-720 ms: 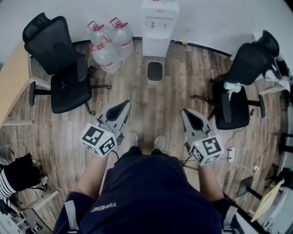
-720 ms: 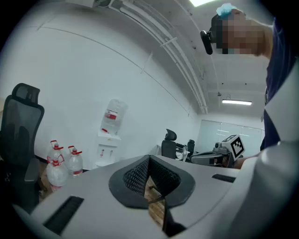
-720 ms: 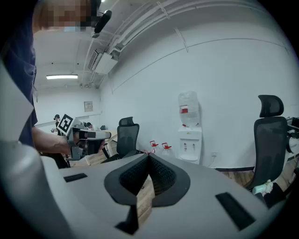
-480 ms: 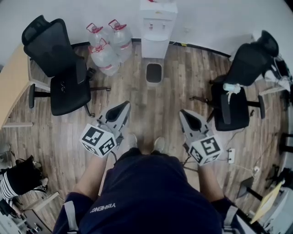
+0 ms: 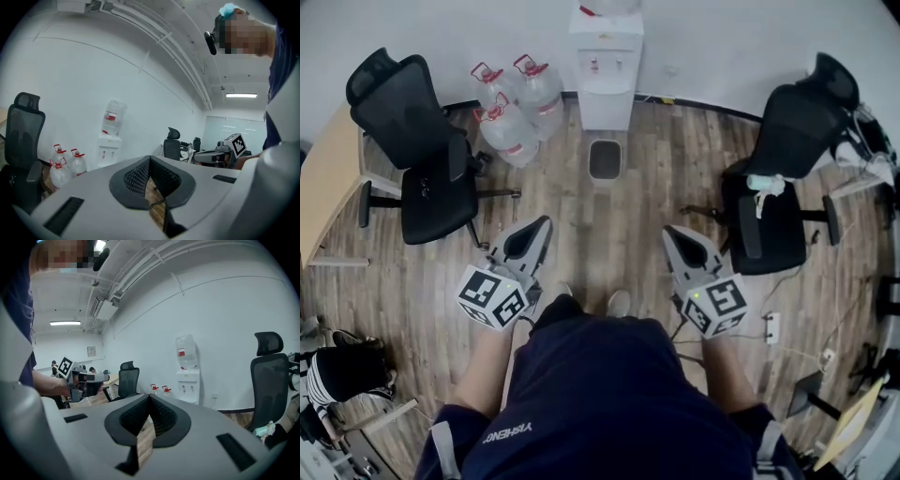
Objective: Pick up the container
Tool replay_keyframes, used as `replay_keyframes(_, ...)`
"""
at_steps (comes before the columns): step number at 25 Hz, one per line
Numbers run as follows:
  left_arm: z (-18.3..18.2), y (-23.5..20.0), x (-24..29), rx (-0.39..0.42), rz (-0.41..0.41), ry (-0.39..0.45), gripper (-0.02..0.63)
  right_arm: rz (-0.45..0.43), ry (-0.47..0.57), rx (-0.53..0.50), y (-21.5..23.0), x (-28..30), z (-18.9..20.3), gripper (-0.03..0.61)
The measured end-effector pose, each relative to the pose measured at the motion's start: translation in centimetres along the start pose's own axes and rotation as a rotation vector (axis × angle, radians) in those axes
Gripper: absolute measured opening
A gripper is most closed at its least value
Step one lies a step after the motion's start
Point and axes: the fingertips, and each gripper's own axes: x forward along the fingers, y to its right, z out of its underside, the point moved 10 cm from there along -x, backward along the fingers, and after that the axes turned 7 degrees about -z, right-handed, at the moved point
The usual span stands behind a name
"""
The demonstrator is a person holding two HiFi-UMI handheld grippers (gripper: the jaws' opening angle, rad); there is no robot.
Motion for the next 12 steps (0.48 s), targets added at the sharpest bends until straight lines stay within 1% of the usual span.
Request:
replay_keyframes(6, 1.1, 2.7, 1.0, -0.010, -0.015, -0.013, 0.023, 0.009, -0.017, 0.015, 2.5, -2.8, 1.8, 0.015)
replay_keyframes(9, 1.1, 2.9, 1.9, -0.022, -0.020, -0.019, 0.023, 0.012, -0.028, 0.032, 3.6, -3.2, 2.1, 0.015)
replay_keyframes(12, 1.4, 2.8, 3.7, -0.031, -0.013, -0.034, 0.023, 0.012, -0.041, 0.023, 4.8, -2.7, 2.2, 0.015)
